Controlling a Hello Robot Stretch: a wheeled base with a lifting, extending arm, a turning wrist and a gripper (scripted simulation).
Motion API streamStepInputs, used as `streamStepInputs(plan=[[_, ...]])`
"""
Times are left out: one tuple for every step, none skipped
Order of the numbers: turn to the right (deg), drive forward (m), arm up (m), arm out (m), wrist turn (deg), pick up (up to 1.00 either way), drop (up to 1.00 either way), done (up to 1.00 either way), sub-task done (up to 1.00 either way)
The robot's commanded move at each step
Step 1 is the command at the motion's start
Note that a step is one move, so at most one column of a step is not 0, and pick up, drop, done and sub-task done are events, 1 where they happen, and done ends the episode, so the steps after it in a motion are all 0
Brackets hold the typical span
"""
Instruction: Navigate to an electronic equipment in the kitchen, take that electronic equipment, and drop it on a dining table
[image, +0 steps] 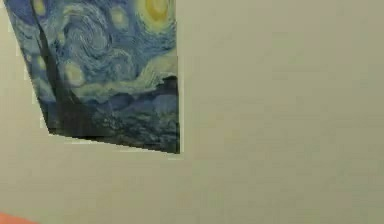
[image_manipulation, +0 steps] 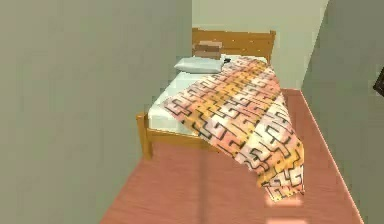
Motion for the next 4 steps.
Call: streamStepInputs(plan=[[-45.0,0.0,0.0,0.0,0.0,0.0,0.0,0.0,0.0],[-3.0,0.0,0.0,0.0,0.0,0.0,0.0,0.0,0.0],[0.0,0.65,0.0,0.0,0.0,0.0,0.0,0.0,0.0],[-21.0,0.0,0.0,0.0,0.0,0.0,0.0,0.0,0.0]])
